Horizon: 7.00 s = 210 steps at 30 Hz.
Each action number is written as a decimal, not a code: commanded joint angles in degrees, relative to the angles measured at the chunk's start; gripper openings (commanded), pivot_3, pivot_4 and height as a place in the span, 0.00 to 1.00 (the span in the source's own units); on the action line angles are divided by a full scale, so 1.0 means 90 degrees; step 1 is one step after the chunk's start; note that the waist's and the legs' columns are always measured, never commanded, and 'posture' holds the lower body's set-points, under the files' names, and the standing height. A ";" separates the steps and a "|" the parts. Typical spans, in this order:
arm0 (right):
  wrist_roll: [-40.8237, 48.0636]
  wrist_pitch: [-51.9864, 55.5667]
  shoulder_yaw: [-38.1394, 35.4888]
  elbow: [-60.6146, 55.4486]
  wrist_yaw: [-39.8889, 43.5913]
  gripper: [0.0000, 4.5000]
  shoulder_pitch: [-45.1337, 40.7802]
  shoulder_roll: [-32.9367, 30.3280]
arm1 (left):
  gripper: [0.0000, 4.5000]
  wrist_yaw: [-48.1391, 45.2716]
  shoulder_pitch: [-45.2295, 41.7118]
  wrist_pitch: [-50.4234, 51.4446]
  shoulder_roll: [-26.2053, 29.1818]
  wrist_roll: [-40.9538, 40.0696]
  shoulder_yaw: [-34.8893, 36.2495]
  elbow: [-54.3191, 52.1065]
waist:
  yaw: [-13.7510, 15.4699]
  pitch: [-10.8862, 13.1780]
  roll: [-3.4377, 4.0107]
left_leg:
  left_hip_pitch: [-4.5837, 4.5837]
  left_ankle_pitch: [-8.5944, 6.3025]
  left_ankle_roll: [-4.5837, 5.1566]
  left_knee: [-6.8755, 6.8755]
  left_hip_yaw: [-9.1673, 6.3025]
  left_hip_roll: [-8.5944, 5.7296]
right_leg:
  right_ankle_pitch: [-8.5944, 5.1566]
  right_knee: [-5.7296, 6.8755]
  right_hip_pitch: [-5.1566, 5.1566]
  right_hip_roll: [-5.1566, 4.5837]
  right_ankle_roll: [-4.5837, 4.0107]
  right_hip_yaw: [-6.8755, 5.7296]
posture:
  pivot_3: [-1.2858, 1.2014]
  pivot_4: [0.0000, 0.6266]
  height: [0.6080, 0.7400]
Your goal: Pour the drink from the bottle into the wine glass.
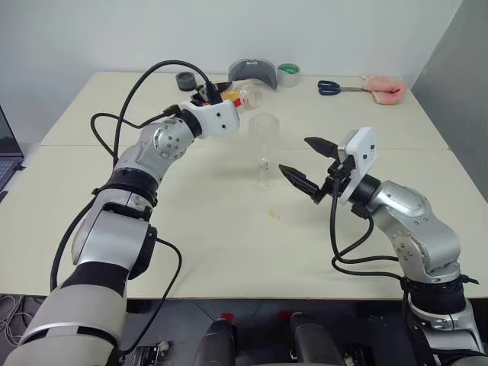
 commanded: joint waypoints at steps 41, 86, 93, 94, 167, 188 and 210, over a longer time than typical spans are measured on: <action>0.0048 -0.0176 0.0041 -0.0261 0.0129 1.00 0.0073 0.0112 | 0.38 0.2125 -0.1048 -0.0357 0.0402 0.1520 -0.0885 0.0386 | -0.0002 0.0001 -0.0001 | 0.0000 0.0000 -0.0001 0.0000 0.0004 -0.0001 | 0.0000 0.0003 -0.0001 0.0000 0.0000 0.0002 | 0.52 0.24 1.00; -0.0005 -0.0301 0.0414 -0.1012 -0.0759 1.00 0.0836 0.0878 | 0.38 0.2548 -0.1400 -0.0184 0.0364 0.1780 -0.1213 0.0777 | -0.0016 0.0000 -0.0001 | 0.0000 0.0001 -0.0001 0.0002 0.0005 -0.0002 | 0.0000 0.0008 -0.0005 -0.0001 0.0000 0.0003 | 0.52 0.24 1.00; -0.0003 -0.0299 0.0441 -0.1016 -0.0763 1.00 0.0840 0.0882 | 0.38 0.2622 -0.1449 -0.0186 0.0357 0.1817 -0.1279 0.0819 | -0.0016 0.0000 -0.0001 | 0.0000 0.0001 -0.0001 0.0002 0.0006 -0.0002 | 0.0000 0.0008 -0.0005 -0.0001 0.0000 0.0002 | 0.52 0.24 1.00; -0.0002 -0.0298 0.0446 -0.1018 -0.0761 1.00 0.0842 0.0882 | 0.38 0.2629 -0.1453 -0.0188 0.0356 0.1822 -0.1285 0.0822 | -0.0016 0.0000 -0.0001 | 0.0000 0.0001 -0.0001 0.0002 0.0006 -0.0002 | 0.0000 0.0008 -0.0005 -0.0001 0.0000 0.0002 | 0.52 0.24 1.00; 0.0108 0.0177 0.0714 -0.1066 -0.0023 1.00 0.0306 0.0255 | 0.38 -0.0874 0.0725 0.2066 -0.0449 -0.2797 0.1990 -0.0941 | -0.0170 -0.0001 0.0000 | 0.0007 0.0002 -0.0002 0.0007 0.0005 0.0005 | 0.0000 0.0018 -0.0005 0.0000 -0.0001 0.0005 | 0.52 0.24 1.00; -0.0209 0.1233 0.1765 -0.0268 -0.0050 1.00 -0.1186 0.0711 | 0.38 -0.1333 0.3446 0.5007 -0.0031 -0.4747 0.3896 -0.2934 | -0.0210 -0.0016 -0.0019 | 0.0008 0.0004 -0.0007 0.0012 -0.0009 0.0005 | 0.0002 0.0024 -0.0005 -0.0011 -0.0003 0.0002 | 0.52 0.24 1.00; -0.1255 -0.0764 0.1578 -0.0074 -0.0406 1.00 0.0530 0.0759 | 0.99 -0.1503 0.5125 0.4559 -0.0104 -0.4756 0.3879 -0.4806 | -0.0125 -0.0022 -0.0027 | 0.0009 0.0001 -0.0002 0.0007 -0.0007 0.0015 | 0.0002 0.0019 -0.0006 -0.0016 -0.0003 0.0008 | 0.52 0.24 1.00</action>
